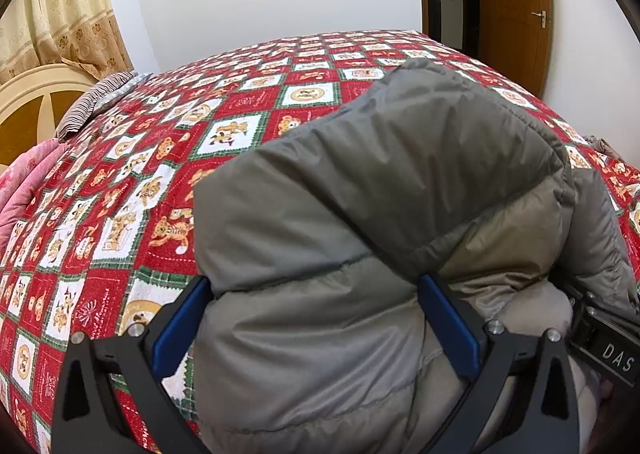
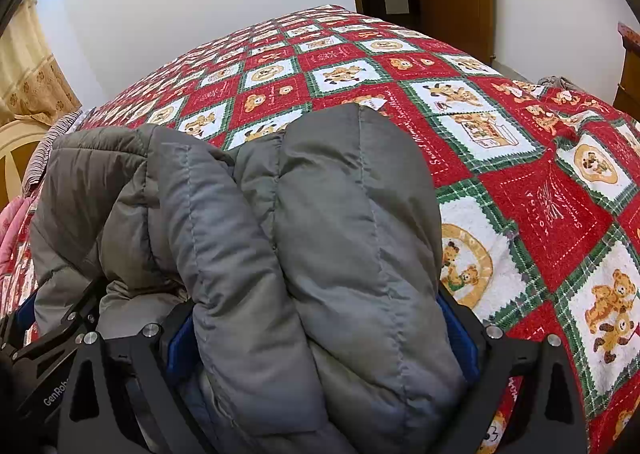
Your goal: Fold large clothes
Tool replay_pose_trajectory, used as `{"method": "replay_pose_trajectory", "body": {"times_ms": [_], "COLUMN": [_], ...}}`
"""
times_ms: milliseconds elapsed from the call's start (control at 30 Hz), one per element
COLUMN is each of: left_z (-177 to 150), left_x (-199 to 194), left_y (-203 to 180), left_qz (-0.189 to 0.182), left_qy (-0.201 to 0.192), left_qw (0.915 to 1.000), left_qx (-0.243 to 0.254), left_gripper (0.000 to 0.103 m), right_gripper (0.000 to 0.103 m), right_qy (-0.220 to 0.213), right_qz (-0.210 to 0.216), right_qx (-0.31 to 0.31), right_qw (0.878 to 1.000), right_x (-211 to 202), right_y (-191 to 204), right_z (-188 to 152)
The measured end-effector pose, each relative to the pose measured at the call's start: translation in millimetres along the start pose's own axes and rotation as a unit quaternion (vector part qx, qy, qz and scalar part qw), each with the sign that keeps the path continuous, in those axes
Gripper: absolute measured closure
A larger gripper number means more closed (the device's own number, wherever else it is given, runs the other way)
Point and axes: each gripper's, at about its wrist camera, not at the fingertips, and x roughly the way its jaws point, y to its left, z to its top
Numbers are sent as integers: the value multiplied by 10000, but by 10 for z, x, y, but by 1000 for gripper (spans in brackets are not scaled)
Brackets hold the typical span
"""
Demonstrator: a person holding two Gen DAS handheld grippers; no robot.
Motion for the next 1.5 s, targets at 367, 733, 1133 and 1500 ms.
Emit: {"method": "replay_pose_trajectory", "body": {"times_ms": [367, 733, 1133, 1500], "left_z": [-192, -383, -399, -284], "left_x": [-247, -235, -717, -1350], "left_y": [247, 391, 354, 1401], "left_qz": [-561, -1637, -1757, -979], "left_qy": [77, 426, -144, -858], "left_qw": [9984, 9845, 9843, 9910], "left_qx": [-14, -457, 121, -309], "left_gripper": [0, 4, 79, 81], "right_gripper": [5, 18, 78, 83], "right_qy": [280, 256, 108, 3], "right_qz": [446, 1240, 2450, 3233], "right_qx": [-3, -31, 239, -500], "right_qw": [9986, 9919, 9692, 9450], "right_x": [-128, -336, -426, -764], "right_y": [-133, -311, -403, 611], "right_z": [28, -279, -367, -133]}}
